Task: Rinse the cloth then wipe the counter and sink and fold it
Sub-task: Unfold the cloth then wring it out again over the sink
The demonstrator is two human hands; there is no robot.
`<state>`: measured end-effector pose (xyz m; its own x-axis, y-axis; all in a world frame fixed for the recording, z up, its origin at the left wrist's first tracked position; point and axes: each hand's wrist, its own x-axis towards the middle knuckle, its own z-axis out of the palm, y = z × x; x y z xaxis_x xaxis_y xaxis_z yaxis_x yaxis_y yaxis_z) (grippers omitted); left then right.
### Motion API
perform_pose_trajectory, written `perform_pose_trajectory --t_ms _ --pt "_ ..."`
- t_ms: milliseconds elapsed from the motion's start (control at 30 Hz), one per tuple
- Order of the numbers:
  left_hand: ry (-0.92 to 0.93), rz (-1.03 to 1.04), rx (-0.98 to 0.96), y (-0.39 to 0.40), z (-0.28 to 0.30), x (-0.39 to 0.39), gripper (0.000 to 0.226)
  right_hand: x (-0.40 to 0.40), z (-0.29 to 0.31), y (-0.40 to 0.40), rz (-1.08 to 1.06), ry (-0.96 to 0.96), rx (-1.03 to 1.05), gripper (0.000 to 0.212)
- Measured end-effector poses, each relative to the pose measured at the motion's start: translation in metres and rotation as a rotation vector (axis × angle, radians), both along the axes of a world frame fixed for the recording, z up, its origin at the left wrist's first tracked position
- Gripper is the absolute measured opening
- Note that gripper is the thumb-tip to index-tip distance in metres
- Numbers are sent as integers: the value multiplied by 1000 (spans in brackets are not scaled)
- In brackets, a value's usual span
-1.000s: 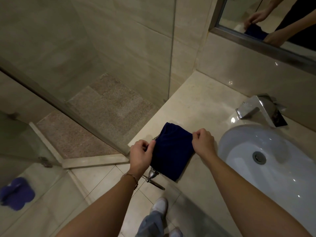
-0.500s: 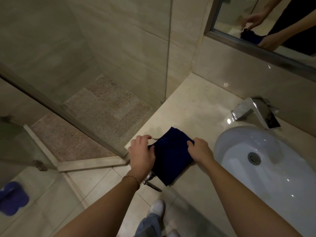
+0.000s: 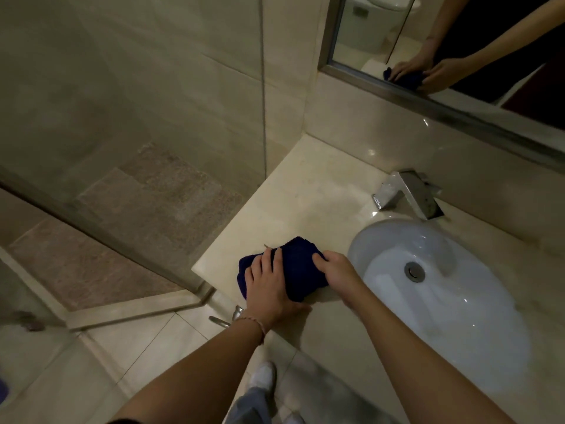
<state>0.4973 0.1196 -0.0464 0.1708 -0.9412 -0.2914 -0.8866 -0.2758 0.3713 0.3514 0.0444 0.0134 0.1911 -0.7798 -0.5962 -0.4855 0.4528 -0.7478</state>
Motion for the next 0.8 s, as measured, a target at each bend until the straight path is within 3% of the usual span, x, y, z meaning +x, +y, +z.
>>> perform_pose_trajectory --t_ms 100,233,333,467,600,800 --pt "119 28 -10 -10 10 1 116 -3 13 3 -15 -88 -2 28" --pt "195 -10 -16 -21 27 -10 58 -20 23 9 -129 -159 -8 26" --pt "233 -48 7 -27 34 -22 35 -39 30 16 -201 -194 -2 22" --pt "198 -193 72 -37 46 -37 28 -67 43 21 -264 -159 -49 21" --pt "81 -378 100 -47 58 -42 37 -90 55 30 -256 -47 -102 23" --pt "68 -443 177 -61 82 -58 42 -106 64 29 -198 186 -193 24"
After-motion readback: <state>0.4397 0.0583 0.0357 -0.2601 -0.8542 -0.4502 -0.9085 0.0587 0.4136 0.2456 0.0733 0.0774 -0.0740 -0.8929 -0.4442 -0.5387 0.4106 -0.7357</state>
